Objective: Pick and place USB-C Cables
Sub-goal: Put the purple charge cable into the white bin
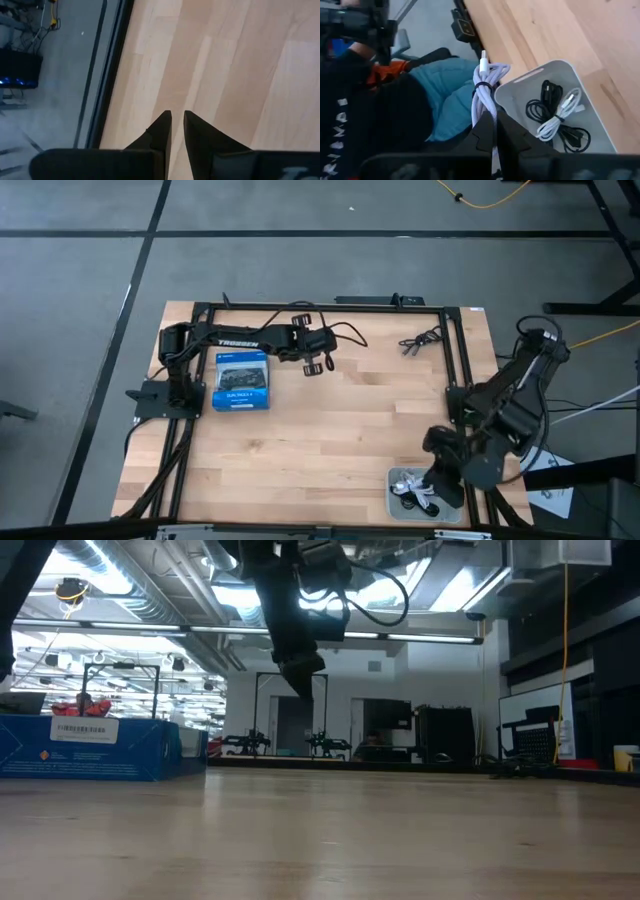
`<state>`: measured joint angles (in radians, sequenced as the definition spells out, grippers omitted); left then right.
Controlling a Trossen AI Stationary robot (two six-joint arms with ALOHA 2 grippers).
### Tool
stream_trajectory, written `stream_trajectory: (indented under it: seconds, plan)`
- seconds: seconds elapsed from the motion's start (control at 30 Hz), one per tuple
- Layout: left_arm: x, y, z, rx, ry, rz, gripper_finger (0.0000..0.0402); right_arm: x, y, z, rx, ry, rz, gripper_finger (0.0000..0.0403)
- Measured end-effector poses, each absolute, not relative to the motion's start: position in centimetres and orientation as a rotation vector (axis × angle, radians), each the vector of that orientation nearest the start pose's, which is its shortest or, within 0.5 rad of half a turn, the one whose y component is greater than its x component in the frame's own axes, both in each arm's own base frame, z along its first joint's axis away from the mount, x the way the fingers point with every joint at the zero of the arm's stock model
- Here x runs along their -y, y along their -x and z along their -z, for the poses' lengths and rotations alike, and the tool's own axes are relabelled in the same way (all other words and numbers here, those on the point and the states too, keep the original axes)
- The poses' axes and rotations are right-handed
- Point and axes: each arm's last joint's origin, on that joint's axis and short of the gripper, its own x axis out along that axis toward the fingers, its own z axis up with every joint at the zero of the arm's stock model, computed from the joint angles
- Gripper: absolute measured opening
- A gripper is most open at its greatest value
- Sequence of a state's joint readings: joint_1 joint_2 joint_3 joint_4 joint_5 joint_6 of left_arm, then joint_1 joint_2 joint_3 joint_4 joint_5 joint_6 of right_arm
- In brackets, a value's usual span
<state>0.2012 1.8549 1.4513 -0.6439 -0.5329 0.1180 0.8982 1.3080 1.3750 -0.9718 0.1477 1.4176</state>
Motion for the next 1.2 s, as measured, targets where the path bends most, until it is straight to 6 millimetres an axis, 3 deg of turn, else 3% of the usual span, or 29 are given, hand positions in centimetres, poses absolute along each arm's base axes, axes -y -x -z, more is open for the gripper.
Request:
stream_trajectory:
  seconds: [0.27,0.53,1.2]
  plan:
    - [-9.0,-37.9,-23.5,-1.084,-0.256,-0.612,0.0043,-21.5,-13.5,-33.6,-1.310,-0.889,0.216,0.0006]
    - [-9.0,-37.9,-23.5,-1.081,-0.250,-0.621,0.0043,-23.8,-12.7,-32.8,-1.406,-0.877,0.149,0.0006]
    - [-9.0,-37.9,-23.5,-1.081,-0.249,-0.620,0.0043,-24.1,-13.8,-30.8,-1.325,-0.759,0.296,0.0026]
